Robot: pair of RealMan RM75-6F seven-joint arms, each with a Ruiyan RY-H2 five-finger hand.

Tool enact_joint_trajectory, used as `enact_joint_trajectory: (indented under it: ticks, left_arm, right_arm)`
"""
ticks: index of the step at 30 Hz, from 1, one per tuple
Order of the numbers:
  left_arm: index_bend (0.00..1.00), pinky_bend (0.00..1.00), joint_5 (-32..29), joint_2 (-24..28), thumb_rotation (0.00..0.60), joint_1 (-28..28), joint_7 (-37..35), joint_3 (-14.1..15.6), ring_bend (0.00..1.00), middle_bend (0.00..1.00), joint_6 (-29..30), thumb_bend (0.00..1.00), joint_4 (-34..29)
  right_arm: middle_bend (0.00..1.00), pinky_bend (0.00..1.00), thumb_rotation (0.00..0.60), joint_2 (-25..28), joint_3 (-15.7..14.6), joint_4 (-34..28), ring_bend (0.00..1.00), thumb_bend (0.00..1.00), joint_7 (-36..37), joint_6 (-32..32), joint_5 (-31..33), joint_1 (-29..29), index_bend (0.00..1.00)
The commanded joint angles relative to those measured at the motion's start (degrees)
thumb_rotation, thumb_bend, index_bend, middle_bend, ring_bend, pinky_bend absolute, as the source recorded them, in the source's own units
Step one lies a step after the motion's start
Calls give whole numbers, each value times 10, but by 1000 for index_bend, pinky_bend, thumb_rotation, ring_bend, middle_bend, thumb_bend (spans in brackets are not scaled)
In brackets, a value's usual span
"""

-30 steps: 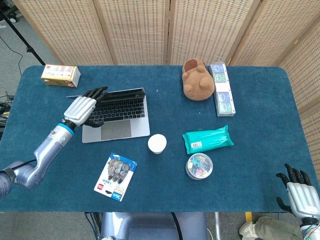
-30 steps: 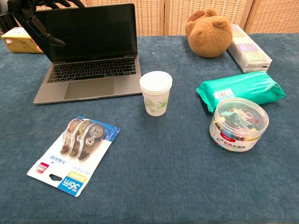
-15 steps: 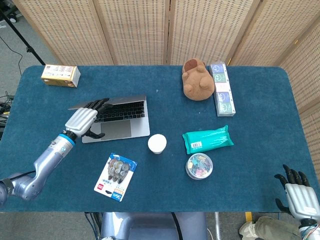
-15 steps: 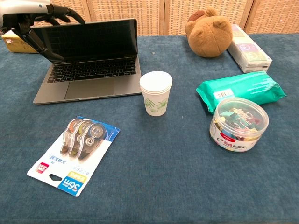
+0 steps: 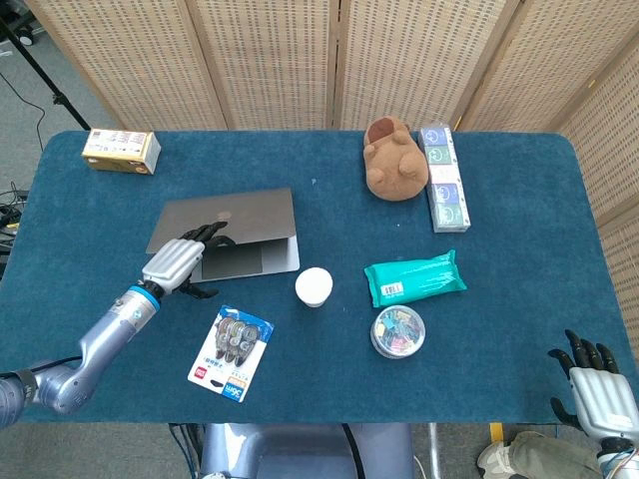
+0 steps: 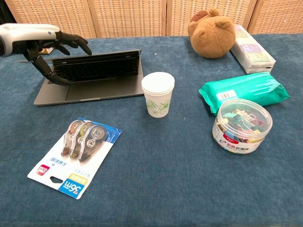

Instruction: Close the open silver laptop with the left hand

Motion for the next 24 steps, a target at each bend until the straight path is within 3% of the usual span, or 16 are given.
enact_joint_trajectory:
  ticks: [1,24]
  left_arm:
    - [143,116,-4,-8,600,3,-2,4,7,0,-3,193,4]
    - [143,117,-13,-70,600,35,-33,33,5,0,-38,193,64]
  right_arm:
    - [0,0,600,1,0,-1,0,373,1,0,-1,-1,220]
    - [0,0,600,5,0,-2,0,372,0,-8,8,2,221]
